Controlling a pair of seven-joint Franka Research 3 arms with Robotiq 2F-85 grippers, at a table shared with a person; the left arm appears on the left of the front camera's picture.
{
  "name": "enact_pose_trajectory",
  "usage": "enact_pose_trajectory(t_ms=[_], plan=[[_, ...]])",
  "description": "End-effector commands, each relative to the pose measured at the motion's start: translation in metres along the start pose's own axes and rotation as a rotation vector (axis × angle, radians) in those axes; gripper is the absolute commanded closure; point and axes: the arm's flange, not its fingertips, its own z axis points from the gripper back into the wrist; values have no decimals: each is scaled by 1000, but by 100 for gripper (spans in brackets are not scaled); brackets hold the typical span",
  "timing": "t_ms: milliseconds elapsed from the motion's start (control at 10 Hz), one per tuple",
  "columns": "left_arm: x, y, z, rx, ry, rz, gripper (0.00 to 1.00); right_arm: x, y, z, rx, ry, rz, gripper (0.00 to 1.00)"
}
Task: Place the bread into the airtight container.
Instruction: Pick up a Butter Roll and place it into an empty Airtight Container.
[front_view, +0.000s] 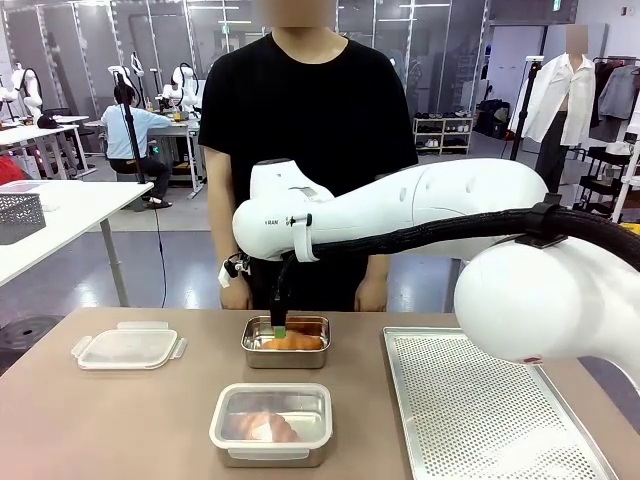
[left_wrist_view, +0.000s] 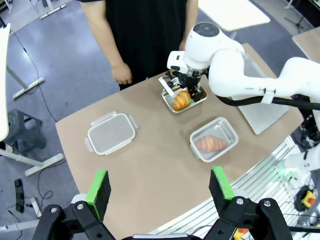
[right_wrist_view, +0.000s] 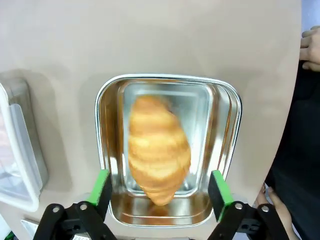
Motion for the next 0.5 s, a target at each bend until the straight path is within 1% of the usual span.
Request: enact_pose_trajectory(t_ms=[0, 100, 200, 400], plan=[[0, -1, 1, -3, -2, 2, 0, 8, -7, 3, 28, -6, 15, 0], [0, -1, 1, -3, -2, 2, 0, 10, -6, 2, 27, -8, 15, 0], [0, -1, 1, -3, -2, 2, 0, 1, 0, 0, 4, -1, 0, 0], [0, -1, 1, -3, -2, 2, 0, 1, 0, 0, 4, -1, 0, 0]])
